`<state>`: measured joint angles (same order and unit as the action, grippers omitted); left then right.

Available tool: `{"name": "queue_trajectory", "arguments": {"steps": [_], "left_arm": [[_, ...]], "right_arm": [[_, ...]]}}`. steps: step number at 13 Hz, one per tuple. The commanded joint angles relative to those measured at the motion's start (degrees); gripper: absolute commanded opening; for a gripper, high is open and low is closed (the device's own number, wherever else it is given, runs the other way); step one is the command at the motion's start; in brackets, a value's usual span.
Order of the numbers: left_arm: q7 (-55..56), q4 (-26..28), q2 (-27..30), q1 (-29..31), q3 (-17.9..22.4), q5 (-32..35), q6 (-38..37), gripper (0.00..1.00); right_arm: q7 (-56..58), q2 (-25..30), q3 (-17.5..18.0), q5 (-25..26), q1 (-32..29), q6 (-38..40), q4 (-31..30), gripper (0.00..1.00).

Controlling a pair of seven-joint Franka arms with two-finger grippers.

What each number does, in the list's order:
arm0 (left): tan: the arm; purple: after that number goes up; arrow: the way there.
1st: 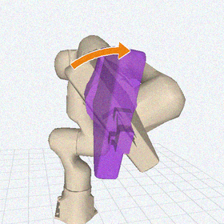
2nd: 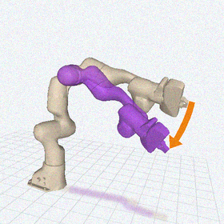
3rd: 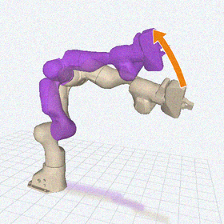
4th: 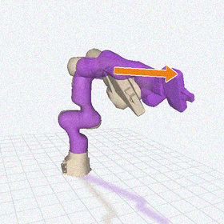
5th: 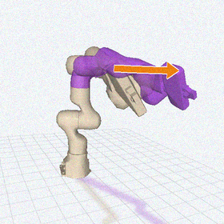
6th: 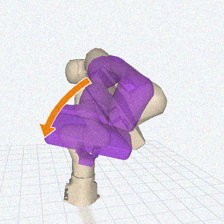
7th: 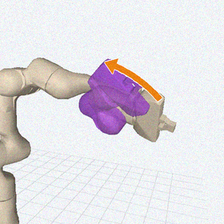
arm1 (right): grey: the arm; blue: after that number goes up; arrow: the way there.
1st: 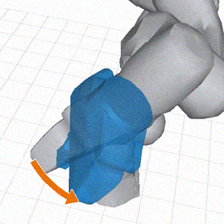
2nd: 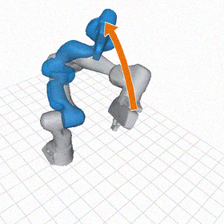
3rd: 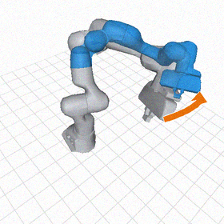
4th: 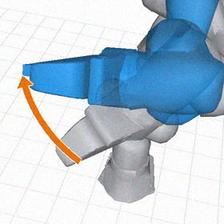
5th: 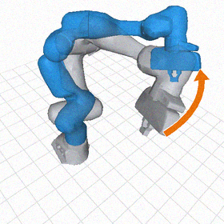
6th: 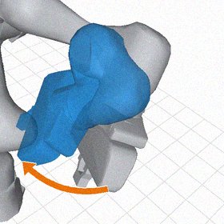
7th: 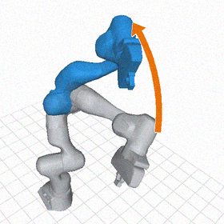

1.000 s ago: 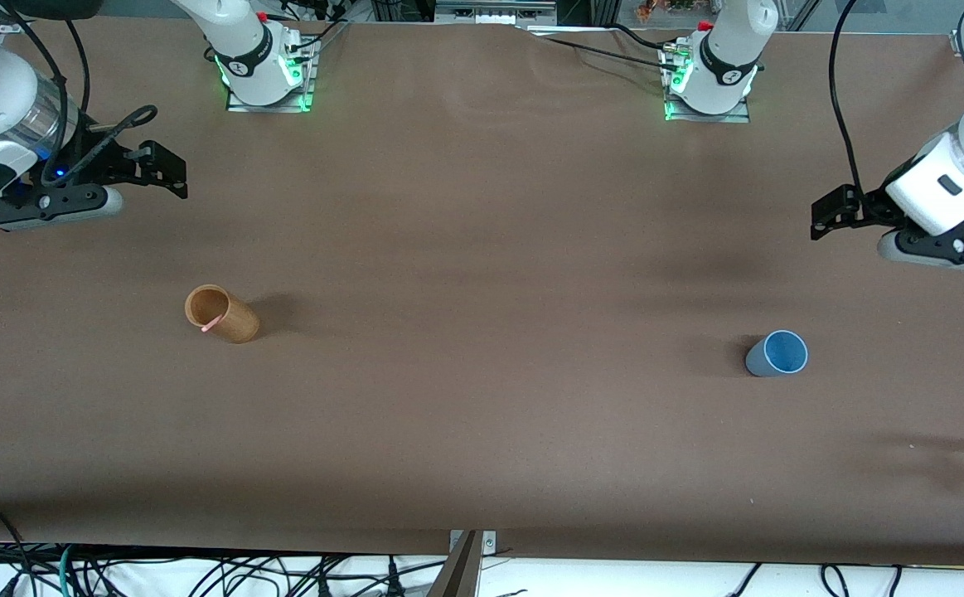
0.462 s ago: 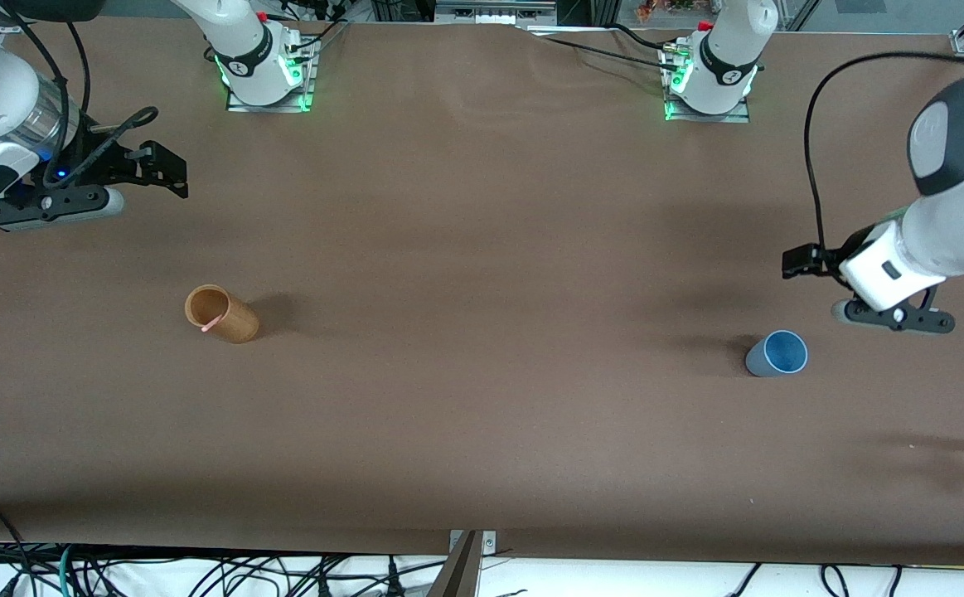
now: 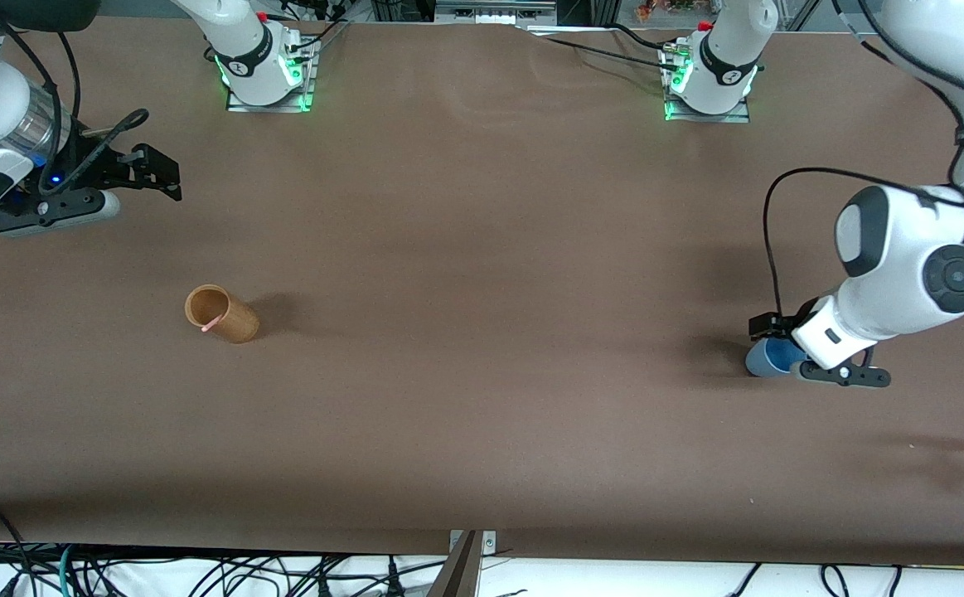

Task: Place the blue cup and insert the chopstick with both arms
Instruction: 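Lower the left gripper and grasp the blue cup rim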

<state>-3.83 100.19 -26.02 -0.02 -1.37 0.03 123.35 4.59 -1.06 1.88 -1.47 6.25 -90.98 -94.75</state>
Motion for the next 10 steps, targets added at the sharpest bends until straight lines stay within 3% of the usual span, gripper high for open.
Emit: {"name": "queue_trajectory", "arguments": {"steps": [1,4,5,6,8,9,10], "left_arm": [[2.33,1.85,-1.21,0.02,-0.03,0.05,3.04,1.0],[3.39,1.94,-3.41,-0.25,-0.03,0.14,6.46,1.0],[3.39,1.94,-4.03,-0.25,-0.03,0.14,7.69,0.86],[3.39,1.85,-4.21,-0.07,-0.03,0.14,7.7,0.5],[3.39,1.85,-4.21,0.19,-0.03,0.14,7.7,0.11],[3.39,1.85,-4.3,0.19,-0.03,0.14,7.7,0.0],[3.3,1.94,-4.3,0.28,-0.03,0.14,7.61,0.0]], "right_arm": [[0.86,0.71,-0.56,-0.11,0.43,-0.69,-0.88,1.0],[0.95,0.63,-0.91,-0.11,0.43,-0.78,-1.05,1.0],[0.95,0.63,-0.91,-0.03,0.43,-1.04,-1.05,1.0],[0.95,0.63,-1.17,-0.02,0.43,-1.22,-1.14,1.0],[2.43,-0.25,-1.35,0.24,0.34,-3.75,-1.93,1.0],[5.14,-1.47,-1.7,1.02,0.34,-6.55,-2.37,1.0],[7.34,-3.4,-2.31,1.38,0.34,-9.89,-3.07,1.0]]}}
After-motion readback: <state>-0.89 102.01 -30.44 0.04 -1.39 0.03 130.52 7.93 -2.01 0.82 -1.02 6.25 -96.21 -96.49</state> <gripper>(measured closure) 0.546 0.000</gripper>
